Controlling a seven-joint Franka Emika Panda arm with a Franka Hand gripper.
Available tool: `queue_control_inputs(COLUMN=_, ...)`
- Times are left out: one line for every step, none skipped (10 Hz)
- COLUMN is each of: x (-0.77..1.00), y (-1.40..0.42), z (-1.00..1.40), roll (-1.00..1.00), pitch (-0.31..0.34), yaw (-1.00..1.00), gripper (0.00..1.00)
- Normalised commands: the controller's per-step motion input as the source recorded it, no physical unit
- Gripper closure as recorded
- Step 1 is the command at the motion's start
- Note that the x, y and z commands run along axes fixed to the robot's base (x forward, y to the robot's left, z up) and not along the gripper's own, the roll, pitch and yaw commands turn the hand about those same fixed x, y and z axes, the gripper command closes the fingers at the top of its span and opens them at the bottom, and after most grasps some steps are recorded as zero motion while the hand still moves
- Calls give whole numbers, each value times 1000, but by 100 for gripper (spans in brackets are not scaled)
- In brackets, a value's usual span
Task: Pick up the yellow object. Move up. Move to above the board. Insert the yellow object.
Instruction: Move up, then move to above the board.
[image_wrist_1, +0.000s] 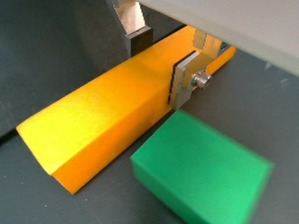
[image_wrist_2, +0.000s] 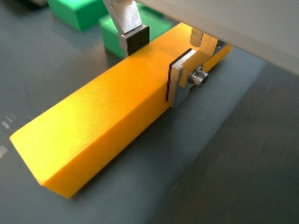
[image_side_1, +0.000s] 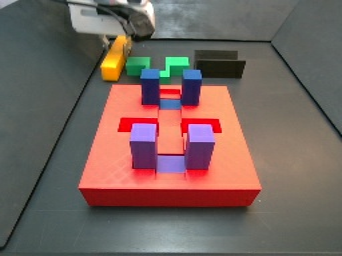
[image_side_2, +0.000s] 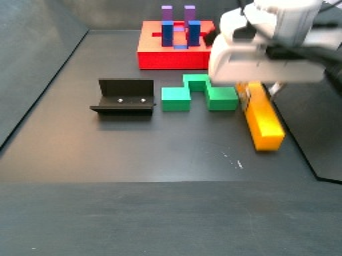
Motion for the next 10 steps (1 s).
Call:
queue_control_inputs(x=-59, y=-39, z=630, roll=7, pitch=62, yaw=37, gripper=100)
queue_control_inputs(x=-43, y=-10, z=453, roll=35, pitch=66, yaw=28, gripper=100)
queue_control_inputs(x=0, y=0, z=1400, roll=0, pitch=0, yaw=0, gripper=100)
queue_control_inputs(x=-1, y=1, z=1400, roll=4, pitch=0, yaw=-7, gripper=100)
queue_control_inputs(x=-46, y=2, z=1400, roll=26, pitch=44, yaw=-6, gripper=100)
queue_control_inputs(x=-40, y=3, z=1400, roll=61, pitch=22, yaw=2, gripper=100)
queue_control_inputs(x=0, y=-1, z=1400, roll=27, pitch=30, yaw=5, gripper=100)
queue_control_inputs(x=11, y=10, z=1400, roll=8, pitch=56, yaw=3, gripper=100)
queue_control_inputs(x=1, y=-3, z=1400, roll=-6, pitch=76, yaw=-2, gripper=100)
queue_control_inputs(x=6, y=-2, z=774, roll=5, pitch=60, yaw=4, gripper=100)
